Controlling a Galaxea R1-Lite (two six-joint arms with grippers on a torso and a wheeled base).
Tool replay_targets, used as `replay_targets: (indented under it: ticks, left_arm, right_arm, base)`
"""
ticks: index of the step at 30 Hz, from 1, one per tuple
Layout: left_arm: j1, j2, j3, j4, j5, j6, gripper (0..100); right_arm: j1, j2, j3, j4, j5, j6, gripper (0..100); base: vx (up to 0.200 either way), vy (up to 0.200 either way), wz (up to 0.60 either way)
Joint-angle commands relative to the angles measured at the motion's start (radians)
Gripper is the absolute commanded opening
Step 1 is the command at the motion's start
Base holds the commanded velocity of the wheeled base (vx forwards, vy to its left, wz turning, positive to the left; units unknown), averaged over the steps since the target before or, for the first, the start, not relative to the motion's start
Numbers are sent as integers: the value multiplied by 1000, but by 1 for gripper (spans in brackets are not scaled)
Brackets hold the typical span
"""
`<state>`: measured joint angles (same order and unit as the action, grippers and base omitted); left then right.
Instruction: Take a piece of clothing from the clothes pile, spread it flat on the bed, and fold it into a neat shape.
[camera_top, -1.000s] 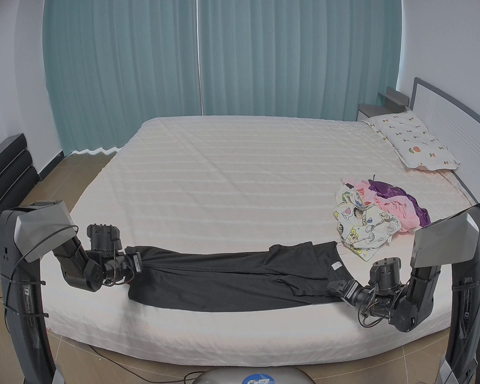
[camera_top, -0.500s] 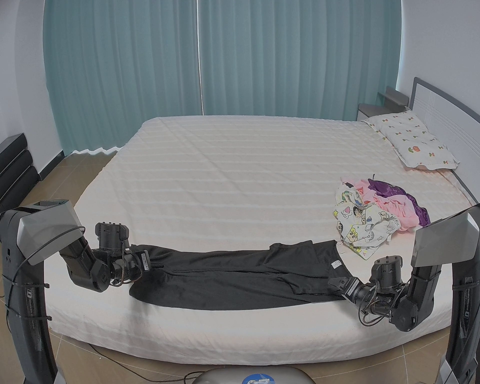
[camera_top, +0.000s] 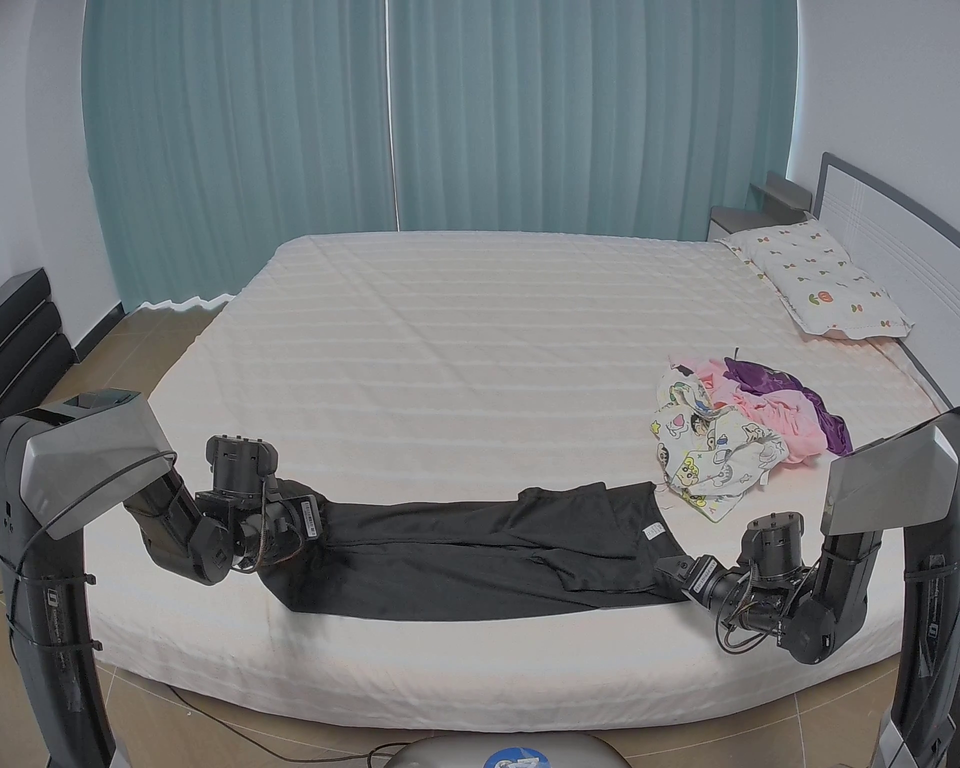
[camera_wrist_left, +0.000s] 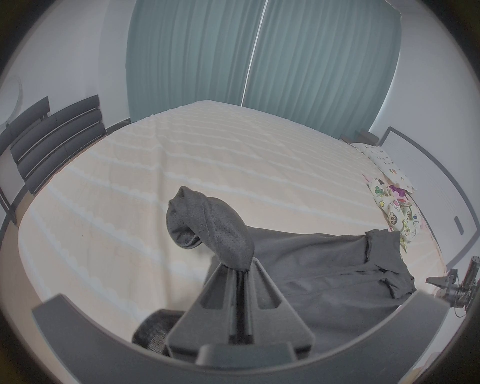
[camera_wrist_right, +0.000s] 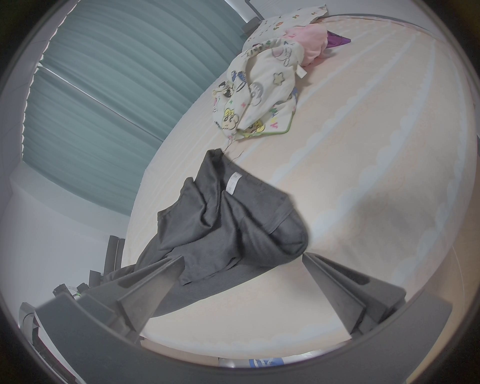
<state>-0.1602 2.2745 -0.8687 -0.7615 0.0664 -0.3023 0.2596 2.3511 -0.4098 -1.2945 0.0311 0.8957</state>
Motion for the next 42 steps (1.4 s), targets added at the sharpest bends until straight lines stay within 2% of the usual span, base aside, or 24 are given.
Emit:
replay_targets:
  ticks: [1, 8, 12, 14, 15, 18, 27, 32, 36, 42]
  left_arm:
    - [-55, -36, -10, 21, 26, -17, 0]
    - [-131, -29, -59, 76, 69, -37, 0]
    - [-205, -26, -142, 154, 78, -112, 0]
    - [-205, -26, -142, 154, 78, -112, 0]
    - [-236, -20, -202, 218, 92, -141, 0]
    - [-271, 10, -268, 271, 105, -173, 0]
    - [-352, 77, -401, 340, 150, -205, 0]
    - [-358, 134, -489, 344, 205, -205, 0]
    - [-384, 137, -501, 390, 205, -216, 0]
    - [-409, 172, -581, 418, 205, -285, 0]
  right_arm:
    - [1, -3, 0, 0, 0, 0, 100]
    - [1, -1, 0, 0, 0, 0, 100]
    - [1, 1, -1, 0, 0, -1, 100]
    - [1, 1, -1, 0, 0, -1, 100]
    - [3, 2, -1, 0, 0, -1, 100]
    - [4, 2, -1, 0, 0, -1, 100]
    - [7, 4, -1, 0, 0, -1, 100]
    - [9, 4, 0, 0, 0, -1, 100]
    - [9, 5, 0, 0, 0, -1, 100]
    - [9, 5, 2, 0, 0, -1, 100]
  base:
    - [0, -200, 0]
    - [0, -200, 0]
    - [0, -200, 0]
    - [0, -200, 0]
    - [0, -200, 0]
    - [0, -200, 0]
    - [0, -200, 0]
    - [0, 0, 0]
    - [0, 0, 0]
    - [0, 0, 0]
